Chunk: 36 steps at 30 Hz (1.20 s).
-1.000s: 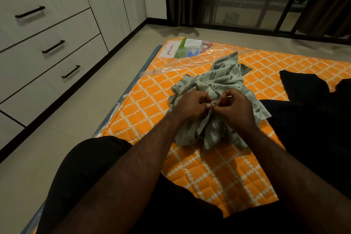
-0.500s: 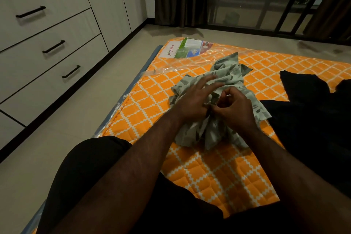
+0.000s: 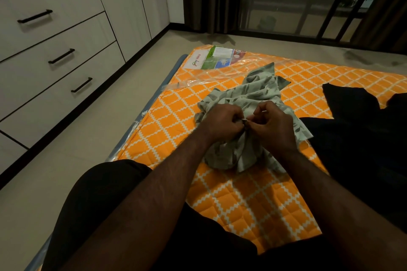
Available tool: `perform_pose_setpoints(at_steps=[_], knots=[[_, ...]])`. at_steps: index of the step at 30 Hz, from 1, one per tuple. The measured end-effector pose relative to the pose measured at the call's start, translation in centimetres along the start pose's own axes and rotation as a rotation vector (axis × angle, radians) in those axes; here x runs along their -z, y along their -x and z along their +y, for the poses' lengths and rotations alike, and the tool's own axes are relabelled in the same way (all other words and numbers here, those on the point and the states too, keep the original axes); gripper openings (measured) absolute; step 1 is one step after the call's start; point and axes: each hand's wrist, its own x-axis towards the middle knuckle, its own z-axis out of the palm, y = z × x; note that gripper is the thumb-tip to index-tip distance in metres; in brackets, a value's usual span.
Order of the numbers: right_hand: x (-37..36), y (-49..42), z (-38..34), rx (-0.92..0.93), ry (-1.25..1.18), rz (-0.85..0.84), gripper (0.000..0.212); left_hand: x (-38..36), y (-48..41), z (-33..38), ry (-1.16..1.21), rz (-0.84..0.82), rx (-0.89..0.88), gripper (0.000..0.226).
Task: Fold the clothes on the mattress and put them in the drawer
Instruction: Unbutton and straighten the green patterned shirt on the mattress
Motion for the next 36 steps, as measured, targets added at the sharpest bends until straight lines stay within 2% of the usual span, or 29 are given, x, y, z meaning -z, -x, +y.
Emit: perform_pose_setpoints(at_steps=[7, 13, 17, 20, 22, 25, 27, 30, 33, 36], knots=[[-0.3, -0.1, -0.1, 0.052, 0.030, 0.050, 0.040, 0.3, 0.2, 0.9, 0.026, -0.007, 0.033, 0.026], [-0.6, 0.4, -0.3, 0.127, 0.066, 0.019, 0.036, 0.6, 0.0, 1.0, 0.003, -0.050, 0.045, 0.014], [-0.7, 0.5, -0.5, 0.128, 0.095, 0.005, 0.037, 0.3, 0.1, 0.7, -0.081, -0.082, 0.093, 0.032], [-0.4, 0.0, 0.0, 0.128, 0.082, -0.032, 0.028, 0.2, 0.5, 0.5, -0.003, -0.067, 0.100, 0.030], [0.2, -0.4, 0.2, 0.110, 0.032, -0.081, 0.025, 0.1, 0.4, 0.4, 0.052, 0.035, 0.169, 0.035], [0.8, -0.4, 0.0, 0.117, -0.032, -0.204, 0.023, 0.3, -0.1, 0.2, 0.084, 0.208, 0.377, 0.053], [0.7, -0.2, -0.2, 0.099, -0.087, -0.261, 0.020, 0.2, -0.2, -0.2, 0.143, 0.200, 0.495, 0.057], [0.1, -0.2, -0.1, 0.092, -0.045, -0.217, 0.010, -0.1, 0.1, -0.8, 0.183, 0.143, 0.595, 0.067], [-0.1, -0.2, 0.0, 0.071, 0.027, -0.128, 0.007, -0.4, 0.1, -0.5, 0.274, 0.095, 0.624, 0.063], [-0.3, -0.4, 0.6, 0.049, 0.082, -0.052, 0.027, -0.5, 0.3, 0.1, 0.347, 0.097, 0.570, 0.038]])
